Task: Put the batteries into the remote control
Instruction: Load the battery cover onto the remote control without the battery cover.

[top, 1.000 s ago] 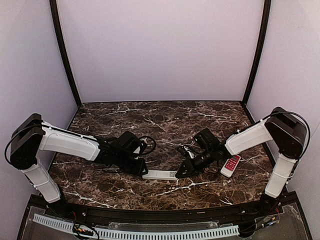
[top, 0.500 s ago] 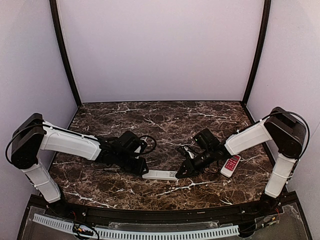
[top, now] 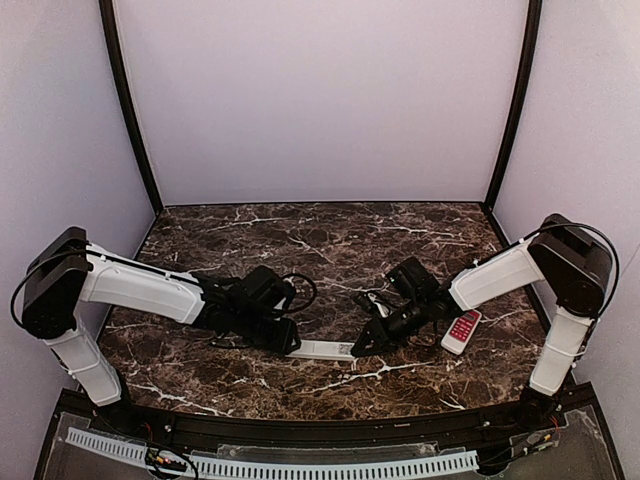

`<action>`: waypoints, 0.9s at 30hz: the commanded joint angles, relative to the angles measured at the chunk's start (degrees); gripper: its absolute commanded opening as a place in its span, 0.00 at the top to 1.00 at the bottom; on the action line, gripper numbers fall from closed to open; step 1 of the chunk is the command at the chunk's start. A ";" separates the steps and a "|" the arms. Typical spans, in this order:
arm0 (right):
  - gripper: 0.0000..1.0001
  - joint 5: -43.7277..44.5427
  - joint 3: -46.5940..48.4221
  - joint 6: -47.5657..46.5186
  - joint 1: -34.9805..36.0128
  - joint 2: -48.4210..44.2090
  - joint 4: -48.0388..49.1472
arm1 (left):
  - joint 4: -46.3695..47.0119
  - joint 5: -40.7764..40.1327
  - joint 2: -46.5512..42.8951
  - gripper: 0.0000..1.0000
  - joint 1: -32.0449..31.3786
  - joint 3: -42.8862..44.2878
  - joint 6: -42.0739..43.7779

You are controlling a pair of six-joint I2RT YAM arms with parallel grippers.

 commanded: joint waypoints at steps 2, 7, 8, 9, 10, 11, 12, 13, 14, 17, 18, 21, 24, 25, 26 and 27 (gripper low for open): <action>0.84 -0.47 0.05 -0.71 2.32 1.71 3.62 | -9.08 -4.49 -0.80 0.60 -0.52 -1.55 -0.60; 0.84 -0.66 0.40 -0.92 2.18 1.96 3.54 | -9.88 -5.43 -2.99 0.60 0.32 -1.63 -0.80; 0.84 -0.67 0.47 -0.97 2.15 1.88 3.49 | -9.88 -5.34 -3.20 0.61 0.60 -1.69 -0.83; 0.84 -0.65 0.49 -1.01 2.14 1.94 3.45 | -9.79 -5.01 -3.54 0.63 0.80 -1.84 -0.86; 0.84 -0.65 0.49 -1.01 2.14 2.00 3.45 | -9.38 -4.78 -3.65 0.64 1.07 -1.97 -0.87; 0.84 -0.72 0.56 -1.01 2.13 2.04 3.40 | -9.06 -4.08 -3.87 0.65 1.21 -2.37 -0.96; 0.84 -0.74 0.58 -1.04 2.20 1.97 3.44 | -8.20 -3.70 -3.95 0.65 1.55 -2.54 -0.96; 0.84 -0.80 0.58 -1.09 2.14 2.08 3.47 | -7.37 -3.02 -4.01 0.65 1.62 -2.78 -0.96; 0.84 -0.82 0.58 -1.10 2.09 2.11 3.53 | -6.91 -2.73 -3.98 0.65 1.72 -2.87 -0.92; 0.84 -0.90 0.67 -1.06 2.11 2.29 3.62 | -4.16 -1.37 -4.15 0.66 1.86 -3.37 -0.58; 0.84 -0.91 0.75 -1.10 2.10 2.31 3.68 | -3.46 -0.28 -4.26 0.66 1.91 -3.80 -0.62; 0.84 -1.06 0.88 -1.09 2.09 2.46 3.79 | -1.36 1.10 -5.10 0.73 2.08 -4.58 -0.87; 0.84 -1.55 0.98 -1.01 2.11 2.65 4.14 | -1.70 1.78 -4.39 0.77 2.13 -4.36 -0.60; 0.84 -1.53 1.01 -1.01 2.10 2.66 4.21 | -1.97 2.04 -4.08 0.78 2.15 -4.04 -0.52; 0.84 -1.57 1.02 -1.01 2.10 2.74 4.23 | -2.41 2.41 -3.40 0.79 2.14 -3.90 -0.28; 0.84 -1.67 1.06 -1.06 2.12 2.79 4.30 | -2.59 2.66 -3.01 0.80 2.13 -3.71 -0.18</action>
